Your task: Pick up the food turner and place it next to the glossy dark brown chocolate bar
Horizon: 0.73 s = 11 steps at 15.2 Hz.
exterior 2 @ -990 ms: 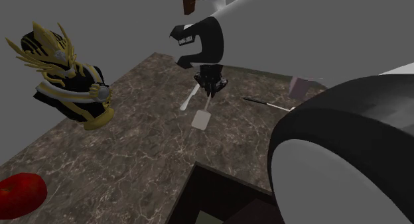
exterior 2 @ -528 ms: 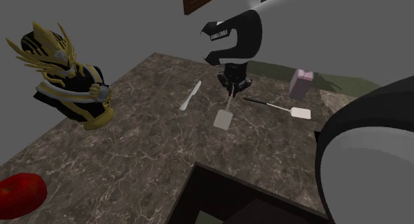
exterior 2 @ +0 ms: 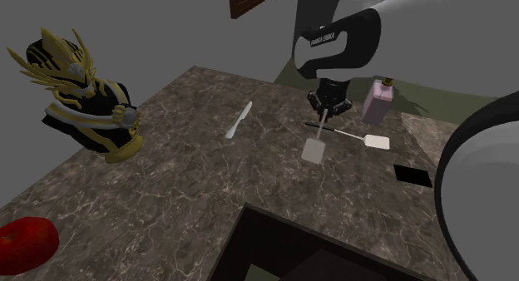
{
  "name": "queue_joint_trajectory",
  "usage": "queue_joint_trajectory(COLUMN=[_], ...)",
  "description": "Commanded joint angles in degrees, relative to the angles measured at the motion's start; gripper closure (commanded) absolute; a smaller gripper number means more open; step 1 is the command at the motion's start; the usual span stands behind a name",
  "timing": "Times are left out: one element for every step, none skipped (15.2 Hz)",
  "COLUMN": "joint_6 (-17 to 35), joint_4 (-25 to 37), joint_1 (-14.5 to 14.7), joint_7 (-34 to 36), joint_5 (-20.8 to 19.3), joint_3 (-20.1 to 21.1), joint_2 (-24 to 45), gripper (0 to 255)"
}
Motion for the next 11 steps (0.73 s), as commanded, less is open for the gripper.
queue_joint_trajectory(joint_6=[0.13,0.14,0.13,0.09,0.04,-0.03,-0.13,-0.25,-0.39,-0.55,-0.74], joint_4=[-0.68,-0.61,-0.46,-0.25,0.02,0.37,0.78,1.27,1.82,2.43,3.12], joint_1=[-1.41,-2.18,-2.96,-3.75,-4.54,-5.33,-6.14,-6.95,-7.78,-8.62,-9.47], joint_7=[-2.63,-4.02,-5.43,-6.84,-8.26,-9.69,-11.12,-12.56,-14.00,-15.45,-16.89], joint_5=[0.20,0.40,0.62,0.85,1.11,1.38,1.68,2.00,2.34,2.70,3.08], joint_3=[-1.01,-1.54,-2.07,-2.60,-3.12,-3.64,-4.14,-4.64,-5.13,-5.60,-6.06], joint_2=[-0.61,-0.53,-0.40,-0.22,0.01,0.30,0.63,1.03,1.47,1.97,2.52], gripper=[255,255,255,255,255,255,255,255,255,255,255])
